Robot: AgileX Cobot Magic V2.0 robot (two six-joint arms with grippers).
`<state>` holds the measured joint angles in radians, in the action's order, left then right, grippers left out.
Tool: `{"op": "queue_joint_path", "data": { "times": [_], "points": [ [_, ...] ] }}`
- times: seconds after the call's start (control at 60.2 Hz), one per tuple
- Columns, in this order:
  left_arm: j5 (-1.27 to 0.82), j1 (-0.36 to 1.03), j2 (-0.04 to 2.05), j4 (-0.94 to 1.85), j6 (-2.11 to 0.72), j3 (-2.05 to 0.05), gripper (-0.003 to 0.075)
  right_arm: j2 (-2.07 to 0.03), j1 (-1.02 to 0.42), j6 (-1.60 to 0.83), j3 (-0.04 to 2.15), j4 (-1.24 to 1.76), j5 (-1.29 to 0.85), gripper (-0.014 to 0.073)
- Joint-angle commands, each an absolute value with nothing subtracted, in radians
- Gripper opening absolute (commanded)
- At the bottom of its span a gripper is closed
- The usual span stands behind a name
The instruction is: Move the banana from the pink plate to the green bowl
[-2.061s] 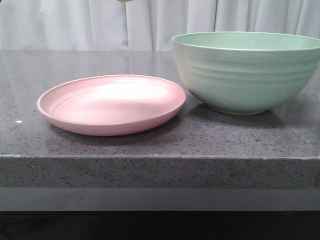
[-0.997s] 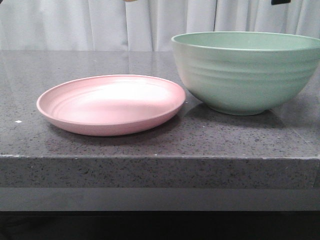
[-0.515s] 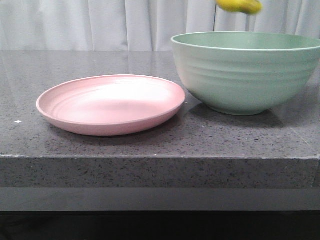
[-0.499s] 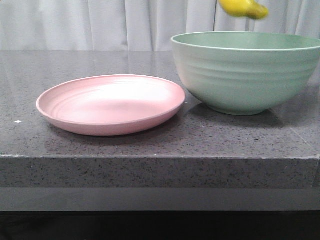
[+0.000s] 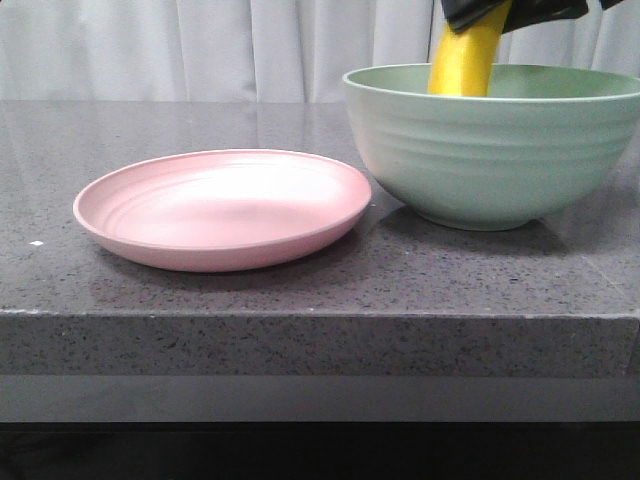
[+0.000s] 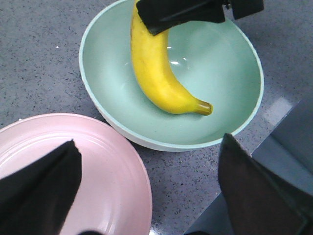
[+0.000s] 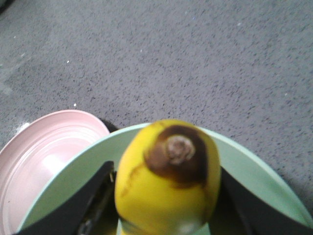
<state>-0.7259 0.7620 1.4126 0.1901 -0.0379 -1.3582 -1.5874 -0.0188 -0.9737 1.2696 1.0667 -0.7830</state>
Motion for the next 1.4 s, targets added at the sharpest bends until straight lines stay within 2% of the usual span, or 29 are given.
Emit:
{"op": "queue_joint_path", "data": {
  "times": [0.0, 0.1, 0.382, 0.615, 0.665, 0.731, 0.798, 0.881, 0.964, 0.997, 1.064, 1.23, 1.38],
  "points": [
    [-0.662, 0.771, 1.373, 0.200, -0.039, -1.393, 0.0566, -1.551, -0.016, -0.988, 1.305, 1.115, -0.789, 0.0201],
    [-0.662, 0.771, 1.373, 0.200, -0.039, -1.393, 0.0566, -1.551, -0.016, -0.988, 1.305, 1.115, -0.789, 0.0289],
    [-0.664, 0.771, 1.373, 0.200, -0.039, -1.393, 0.0566, -1.551, -0.016, -0.988, 1.305, 1.115, -0.790, 0.0467],
    [-0.664, 0.771, 1.373, 0.200, -0.038, -1.393, 0.0566, -1.537, -0.013, -0.987, 1.305, 1.115, -0.802, 0.0477],
    [-0.664, 0.771, 1.373, 0.195, -0.038, -1.393, 0.0566, -1.523, -0.010, -0.982, 1.305, 1.115, -0.808, 0.0449],
    [-0.662, 0.771, 1.373, 0.194, -0.038, -1.393, 0.0541, -1.492, -0.009, -0.941, 1.305, 1.115, -0.807, 0.0337],
    [-0.660, 0.765, 1.373, 0.193, -0.038, -1.393, 0.0445, -1.456, -0.009, -0.898, 1.305, 1.115, -0.796, 0.0156],
    [-0.651, 0.740, 1.373, 0.174, -0.038, -1.393, 0.0255, -1.413, -0.009, -0.852, 1.305, 1.115, -0.792, -0.0065],
    [-0.641, 0.711, 1.373, 0.142, -0.038, -1.393, 0.0077, -1.372, -0.009, -0.782, 1.305, 1.102, -0.787, -0.0050],
    [-0.631, 0.690, 1.373, 0.128, -0.038, -1.393, -0.0018, -1.357, -0.009, -0.743, 1.307, 1.076, -0.787, -0.0052],
    [-0.618, 0.647, 1.373, 0.104, -0.037, -1.393, -0.0020, -1.332, -0.009, -0.619, 1.321, 0.953, -0.794, -0.0052],
    [-0.607, 0.488, 1.341, 0.097, -0.017, -1.393, -0.0020, -1.286, -0.009, -0.156, 1.416, 0.423, -0.905, -0.0060],
    [-0.589, 0.347, 1.260, -0.015, 0.082, -1.366, -0.0020, -1.215, -0.010, -0.063, 1.420, 0.216, -0.895, -0.0060]
  ]
}}
